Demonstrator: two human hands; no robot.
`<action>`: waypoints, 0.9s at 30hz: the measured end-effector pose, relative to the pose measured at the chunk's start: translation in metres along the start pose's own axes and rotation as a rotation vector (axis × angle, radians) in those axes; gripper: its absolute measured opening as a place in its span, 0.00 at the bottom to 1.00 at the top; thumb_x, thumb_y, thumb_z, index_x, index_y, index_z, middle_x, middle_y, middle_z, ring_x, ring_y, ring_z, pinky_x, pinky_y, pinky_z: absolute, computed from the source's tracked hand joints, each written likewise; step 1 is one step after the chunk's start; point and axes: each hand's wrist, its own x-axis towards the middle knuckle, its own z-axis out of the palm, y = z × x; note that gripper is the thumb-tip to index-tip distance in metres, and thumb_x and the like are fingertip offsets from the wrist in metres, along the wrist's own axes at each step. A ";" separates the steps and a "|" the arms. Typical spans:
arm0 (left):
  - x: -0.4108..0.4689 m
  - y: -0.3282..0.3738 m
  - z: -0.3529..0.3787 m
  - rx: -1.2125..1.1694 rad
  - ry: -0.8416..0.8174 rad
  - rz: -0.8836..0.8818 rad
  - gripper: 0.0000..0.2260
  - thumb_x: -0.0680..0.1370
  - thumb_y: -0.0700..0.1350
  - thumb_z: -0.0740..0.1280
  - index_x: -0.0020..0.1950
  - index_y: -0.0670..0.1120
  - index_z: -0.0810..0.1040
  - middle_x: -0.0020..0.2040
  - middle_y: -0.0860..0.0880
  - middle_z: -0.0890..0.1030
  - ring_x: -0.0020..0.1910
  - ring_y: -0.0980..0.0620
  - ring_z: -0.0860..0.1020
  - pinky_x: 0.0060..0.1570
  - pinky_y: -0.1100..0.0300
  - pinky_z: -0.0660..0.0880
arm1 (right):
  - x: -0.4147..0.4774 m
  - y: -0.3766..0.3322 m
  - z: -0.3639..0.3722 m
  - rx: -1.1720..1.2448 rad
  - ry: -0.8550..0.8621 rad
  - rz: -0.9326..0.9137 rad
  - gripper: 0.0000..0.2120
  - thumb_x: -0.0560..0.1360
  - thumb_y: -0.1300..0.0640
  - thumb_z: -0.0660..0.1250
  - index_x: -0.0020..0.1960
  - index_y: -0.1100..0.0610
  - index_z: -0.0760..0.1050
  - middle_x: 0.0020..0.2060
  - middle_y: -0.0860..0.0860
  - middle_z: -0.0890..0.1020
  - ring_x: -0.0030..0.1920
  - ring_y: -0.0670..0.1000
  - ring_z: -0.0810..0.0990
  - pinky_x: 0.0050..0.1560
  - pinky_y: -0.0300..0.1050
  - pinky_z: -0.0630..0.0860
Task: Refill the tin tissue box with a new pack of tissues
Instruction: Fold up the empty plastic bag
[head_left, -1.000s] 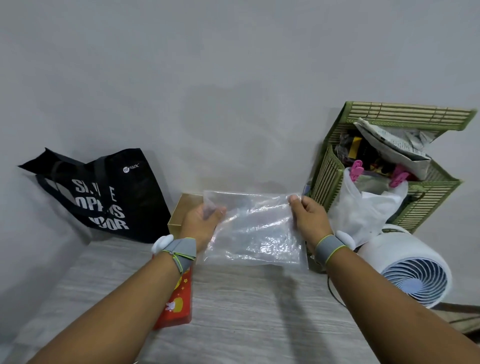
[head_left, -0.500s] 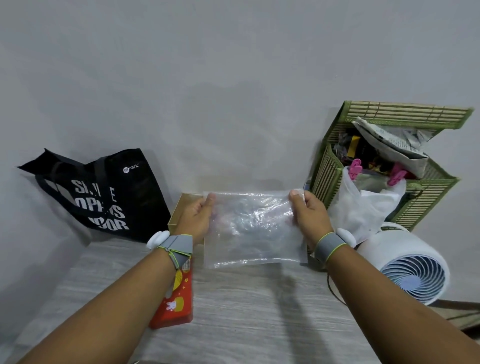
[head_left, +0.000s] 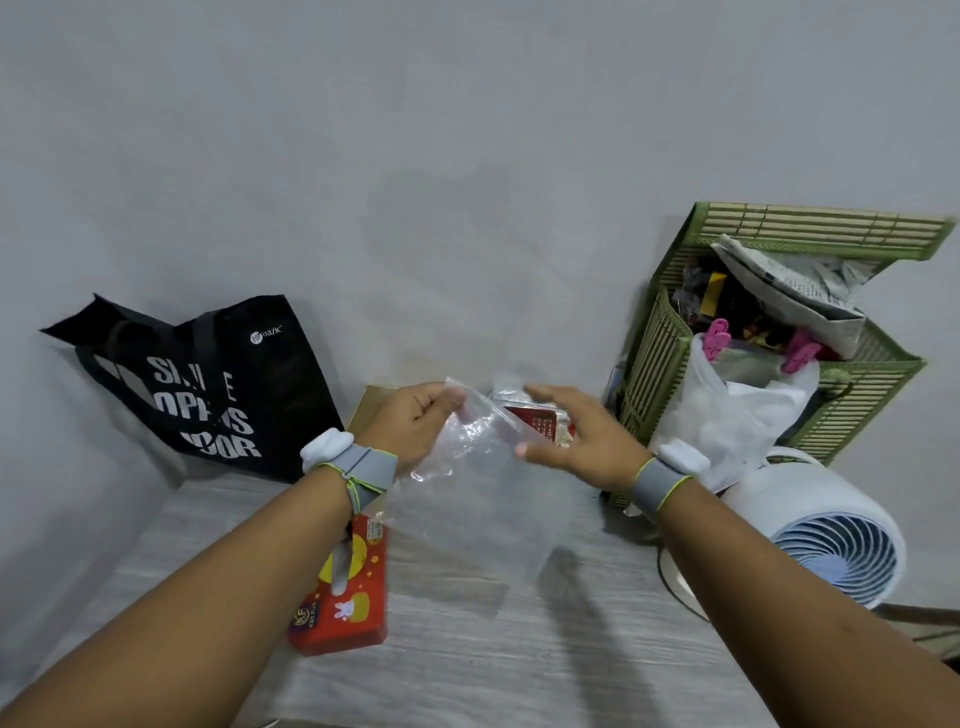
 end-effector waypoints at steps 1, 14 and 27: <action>0.001 0.005 0.001 -0.061 -0.063 0.004 0.20 0.77 0.65 0.60 0.43 0.52 0.82 0.27 0.42 0.65 0.26 0.50 0.65 0.30 0.59 0.65 | 0.001 -0.004 0.002 0.025 -0.097 -0.028 0.32 0.65 0.39 0.77 0.66 0.48 0.76 0.58 0.46 0.80 0.60 0.44 0.76 0.67 0.46 0.71; -0.012 -0.016 -0.013 -1.054 -0.339 -0.550 0.49 0.68 0.76 0.58 0.69 0.34 0.71 0.67 0.32 0.74 0.66 0.34 0.74 0.63 0.42 0.72 | -0.001 0.005 0.007 0.736 0.142 0.269 0.08 0.77 0.58 0.69 0.41 0.62 0.79 0.29 0.52 0.74 0.29 0.48 0.70 0.30 0.37 0.70; -0.008 -0.009 0.035 -0.712 -0.026 -0.440 0.06 0.72 0.35 0.73 0.46 0.42 0.80 0.36 0.48 0.82 0.36 0.51 0.79 0.40 0.57 0.78 | 0.003 0.007 0.021 0.732 0.173 0.451 0.10 0.76 0.51 0.70 0.47 0.59 0.80 0.37 0.53 0.77 0.37 0.51 0.74 0.39 0.45 0.71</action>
